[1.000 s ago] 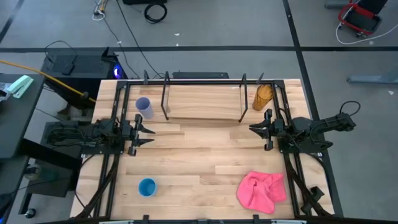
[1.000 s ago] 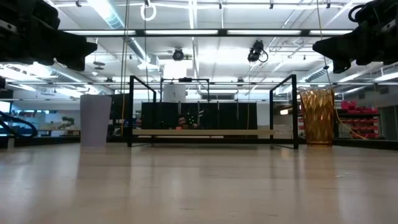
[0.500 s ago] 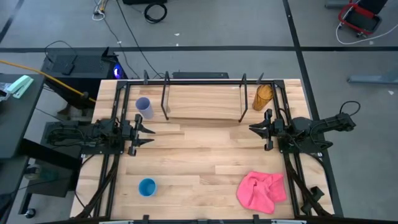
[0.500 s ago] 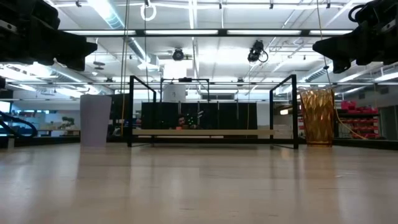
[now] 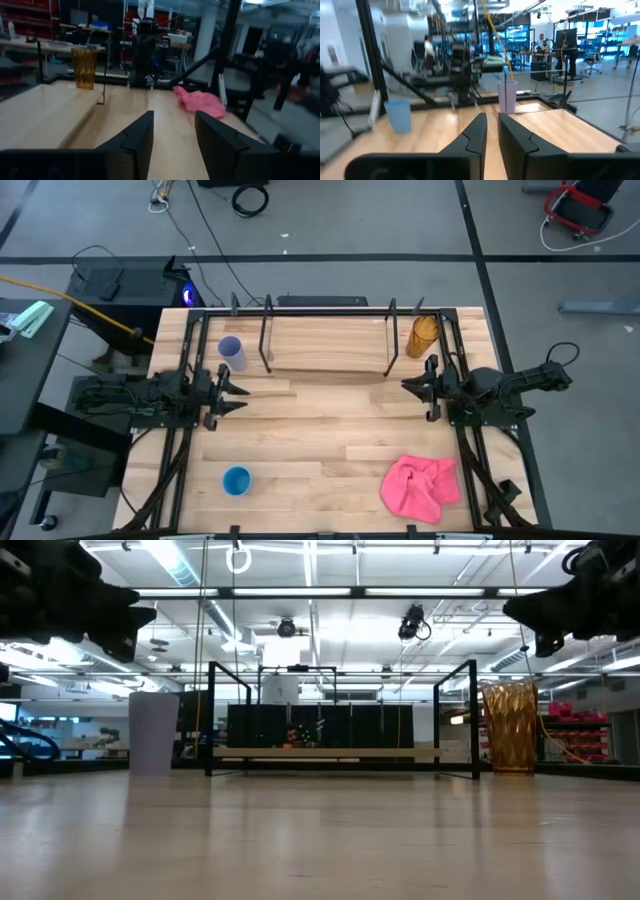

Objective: Stack small to large cups/mugs on shelf
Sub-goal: Put the brown glass on the shelf

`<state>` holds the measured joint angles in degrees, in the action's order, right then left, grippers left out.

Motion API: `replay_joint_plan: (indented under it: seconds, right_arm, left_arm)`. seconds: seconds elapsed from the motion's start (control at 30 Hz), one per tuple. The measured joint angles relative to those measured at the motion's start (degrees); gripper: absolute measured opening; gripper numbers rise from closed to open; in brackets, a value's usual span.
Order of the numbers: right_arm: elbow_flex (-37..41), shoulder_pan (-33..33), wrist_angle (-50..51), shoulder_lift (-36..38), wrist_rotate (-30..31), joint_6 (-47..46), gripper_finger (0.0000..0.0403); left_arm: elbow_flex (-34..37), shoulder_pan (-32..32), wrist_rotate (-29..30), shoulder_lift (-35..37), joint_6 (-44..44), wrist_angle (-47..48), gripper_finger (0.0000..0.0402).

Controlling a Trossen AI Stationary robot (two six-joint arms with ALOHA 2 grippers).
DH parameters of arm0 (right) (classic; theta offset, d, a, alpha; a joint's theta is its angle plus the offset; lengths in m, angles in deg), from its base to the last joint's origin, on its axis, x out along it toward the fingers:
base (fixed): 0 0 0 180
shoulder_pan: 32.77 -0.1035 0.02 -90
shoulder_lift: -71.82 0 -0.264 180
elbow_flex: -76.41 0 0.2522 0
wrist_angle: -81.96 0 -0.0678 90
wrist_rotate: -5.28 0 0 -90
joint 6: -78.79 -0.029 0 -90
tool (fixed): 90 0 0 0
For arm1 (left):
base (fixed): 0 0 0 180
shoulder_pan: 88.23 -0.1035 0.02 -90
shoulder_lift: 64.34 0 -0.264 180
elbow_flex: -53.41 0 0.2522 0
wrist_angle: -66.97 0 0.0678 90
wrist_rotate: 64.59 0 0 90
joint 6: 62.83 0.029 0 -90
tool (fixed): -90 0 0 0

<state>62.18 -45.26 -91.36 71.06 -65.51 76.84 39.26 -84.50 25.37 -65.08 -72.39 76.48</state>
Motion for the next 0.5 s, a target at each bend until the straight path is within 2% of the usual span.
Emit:
replay_joint_plan:
  seconds: [0.23,0.4,0.5]
  right_arm:
    - [0.00,0.01,-9.18,0.02,0.00,-11.01,0.0052]
    - [0.00,0.00,-17.07,0.00,0.00,-11.19,0.0052]
    - [0.00,0.00,-24.89,0.02,0.02,-8.08,0.0052]
  left_arm:
    - [0.00,-0.02,0.00,0.00,-0.27,-6.94,0.0140]
    - [0.01,-0.02,0.02,0.00,2.71,-12.56,0.0138]
    - [0.01,-0.02,0.02,0.00,4.54,-15.78,0.0140]
